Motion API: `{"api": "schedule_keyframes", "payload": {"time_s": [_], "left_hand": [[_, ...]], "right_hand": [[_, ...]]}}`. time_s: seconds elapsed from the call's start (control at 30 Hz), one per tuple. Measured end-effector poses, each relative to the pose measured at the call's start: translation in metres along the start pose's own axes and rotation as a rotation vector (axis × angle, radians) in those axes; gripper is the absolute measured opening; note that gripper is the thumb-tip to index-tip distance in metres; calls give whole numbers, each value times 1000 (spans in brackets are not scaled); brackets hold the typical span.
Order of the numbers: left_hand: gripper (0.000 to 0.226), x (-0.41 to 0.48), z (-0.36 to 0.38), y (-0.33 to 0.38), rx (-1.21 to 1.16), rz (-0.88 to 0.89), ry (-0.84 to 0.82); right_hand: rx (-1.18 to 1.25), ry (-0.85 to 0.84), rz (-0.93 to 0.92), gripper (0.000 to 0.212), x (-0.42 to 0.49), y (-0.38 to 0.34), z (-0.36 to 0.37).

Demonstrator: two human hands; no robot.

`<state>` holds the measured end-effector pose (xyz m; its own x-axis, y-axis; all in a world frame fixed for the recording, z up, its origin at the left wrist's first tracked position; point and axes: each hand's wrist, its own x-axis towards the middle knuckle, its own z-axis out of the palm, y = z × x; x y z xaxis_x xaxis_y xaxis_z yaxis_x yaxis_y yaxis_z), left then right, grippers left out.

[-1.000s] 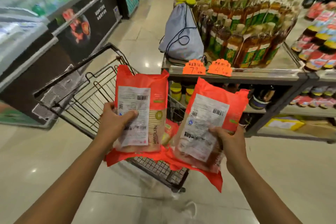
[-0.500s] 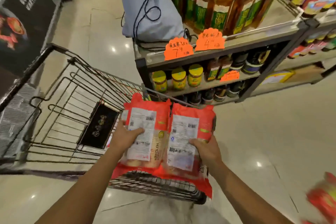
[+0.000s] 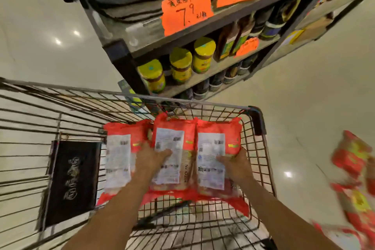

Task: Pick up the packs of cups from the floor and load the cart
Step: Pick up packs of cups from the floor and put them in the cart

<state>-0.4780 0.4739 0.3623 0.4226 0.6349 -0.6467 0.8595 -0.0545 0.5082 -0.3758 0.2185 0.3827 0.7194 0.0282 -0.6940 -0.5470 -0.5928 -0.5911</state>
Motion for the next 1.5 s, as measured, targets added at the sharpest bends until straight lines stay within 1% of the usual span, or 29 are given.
{"api": "schedule_keyframes", "payload": {"time_s": [0.07, 0.1, 0.17, 0.23, 0.3, 0.37, 0.4, 0.5, 0.57, 0.6, 0.67, 0.73, 0.83, 0.93, 1.1, 1.2, 1.3, 1.4, 1.5], "left_hand": [[31, 7, 2, -9, 45, 5, -4], [28, 7, 2, -11, 84, 1, -19], [38, 4, 2, -10, 145, -4, -45], [41, -9, -2, -1, 162, 35, -65], [51, -33, -15, 14, 268, 136, -69], [67, -61, -33, 35, 472, 300, -67], [70, -78, -42, 49, 585, 425, -55], [72, -139, -63, 107, 849, 834, 8], [73, -186, -69, 150, 924, 1044, 55], [71, -211, -70, 170, 933, 1136, 81], [70, -268, -63, 206, 940, 1326, 129], [70, -332, -45, 232, 921, 1490, 149], [73, -433, -6, 247, 909, 1651, 85], [72, -529, 42, 235, 938, 1826, 13], [73, -674, 121, 176, 915, 2106, -152], [73, -743, 162, 140, 894, 2211, -250], [73, -791, 194, 109, 927, 2278, -343], [71, -819, 224, 89, 989, 2348, -398], [74, -834, 254, 82, 1040, 2374, -453]], "right_hand": [[43, -16, -5, 60, 3, 6, 1], [47, -26, -20, 61, 2, 6, 0], [-4, -51, -40, 60, -3, -1, -3], [-202, -18, -73, 67, -16, -17, -7], [-433, 19, -143, 75, -36, -40, -13], [-559, 20, -244, 80, -65, -64, -24], [-608, 36, -311, 81, -81, -74, -32], [-665, 193, -525, 80, -138, -95, -71], [-683, 309, -610, 79, -180, -104, -103], [-695, 357, -618, 79, -200, -104, -119], [-708, 460, -565, 82, -245, -94, -160], [-706, 589, -484, 86, -288, -66, -204], [-686, 727, -353, 87, -350, -5, -262], [-626, 857, -221, 87, -415, 69, -306], [-535, 1040, 17, 89, -520, 193, -357], [-460, 1115, 133, 91, -568, 256, -372], [-391, 1167, 241, 87, -603, 307, -382], [-358, 1208, 321, 83, -623, 348, -389], [-316, 1237, 376, 82, -623, 376, -398]]}}
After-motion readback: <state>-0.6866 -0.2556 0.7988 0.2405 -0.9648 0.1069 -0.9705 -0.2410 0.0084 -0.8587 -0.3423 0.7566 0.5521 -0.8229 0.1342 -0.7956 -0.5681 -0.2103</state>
